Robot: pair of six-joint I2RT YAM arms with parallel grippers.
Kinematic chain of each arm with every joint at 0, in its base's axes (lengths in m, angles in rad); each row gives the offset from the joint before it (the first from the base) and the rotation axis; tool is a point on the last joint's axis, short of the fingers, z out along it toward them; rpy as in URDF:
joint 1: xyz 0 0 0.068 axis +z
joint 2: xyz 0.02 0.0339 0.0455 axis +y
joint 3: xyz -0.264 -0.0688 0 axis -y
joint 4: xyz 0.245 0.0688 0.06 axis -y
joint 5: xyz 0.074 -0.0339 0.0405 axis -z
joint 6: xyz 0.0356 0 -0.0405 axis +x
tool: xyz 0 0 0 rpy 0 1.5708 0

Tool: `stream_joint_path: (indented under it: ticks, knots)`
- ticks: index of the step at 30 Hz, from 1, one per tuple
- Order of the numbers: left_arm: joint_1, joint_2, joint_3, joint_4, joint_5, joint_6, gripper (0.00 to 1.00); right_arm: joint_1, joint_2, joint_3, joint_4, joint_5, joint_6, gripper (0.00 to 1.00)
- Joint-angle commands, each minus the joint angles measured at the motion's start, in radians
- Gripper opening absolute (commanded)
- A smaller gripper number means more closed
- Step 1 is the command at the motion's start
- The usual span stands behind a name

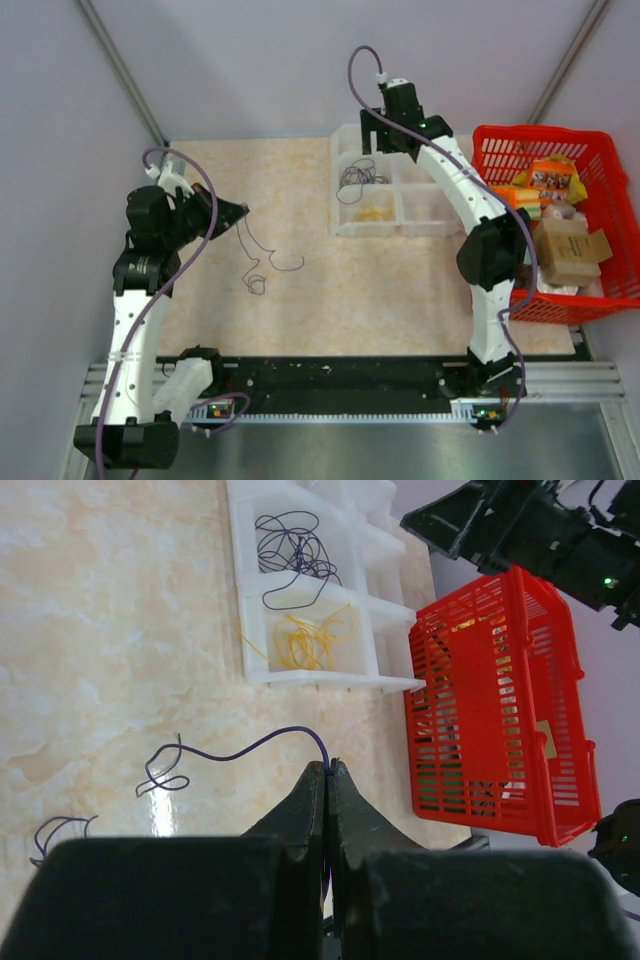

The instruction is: Untangle the cables

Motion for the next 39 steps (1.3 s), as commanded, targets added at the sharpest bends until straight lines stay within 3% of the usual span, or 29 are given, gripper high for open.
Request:
stream_joint_path:
  ticks: [1, 3, 5, 8, 11, 14, 23, 26, 28, 30, 39]
  knots:
    - [-0.001, 0.0, -0.005, 0.08, 0.055, -0.042, 0.0, -0.001, -0.027, 0.062, -0.019, -0.038, -0.064, 0.86]
    - [-0.001, -0.006, -0.006, 0.083, 0.059, -0.049, 0.0, 0.002, -0.005, 0.102, -0.073, -0.085, -0.043, 0.81]
    - [-0.001, -0.014, -0.014, 0.082, 0.049, -0.05, 0.0, 0.014, -0.041, -0.005, -0.012, -0.179, -0.017, 0.81]
    - [-0.001, -0.018, -0.034, 0.106, 0.052, -0.059, 0.0, 0.033, -0.055, -0.1, 0.051, -0.175, 0.05, 0.82]
    - [-0.001, -0.004, -0.028, 0.105, 0.075, -0.059, 0.0, 0.03, -0.017, -0.082, 0.075, -0.148, 0.097, 0.78]
    - [-0.001, -0.01, -0.028, 0.099, 0.065, -0.053, 0.0, 0.03, 0.052, -0.045, 0.104, -0.162, 0.103, 0.67]
    - [-0.001, -0.003, -0.031, 0.094, 0.06, -0.041, 0.0, 0.03, 0.156, -0.002, 0.11, -0.095, 0.054, 0.5]
    - [-0.001, 0.011, -0.038, 0.099, 0.062, -0.038, 0.0, 0.03, 0.187, 0.013, 0.108, -0.098, 0.045, 0.36]
    - [-0.001, 0.016, -0.043, 0.1, 0.066, -0.042, 0.0, 0.031, 0.204, 0.033, 0.11, -0.086, 0.034, 0.14]
    - [-0.001, 0.013, -0.047, 0.103, 0.065, -0.041, 0.0, 0.033, 0.208, 0.054, 0.11, -0.06, 0.022, 0.0]
    - [-0.001, 0.014, -0.035, 0.103, 0.049, -0.03, 0.0, 0.021, 0.187, 0.202, 0.168, 0.072, -0.053, 0.0]
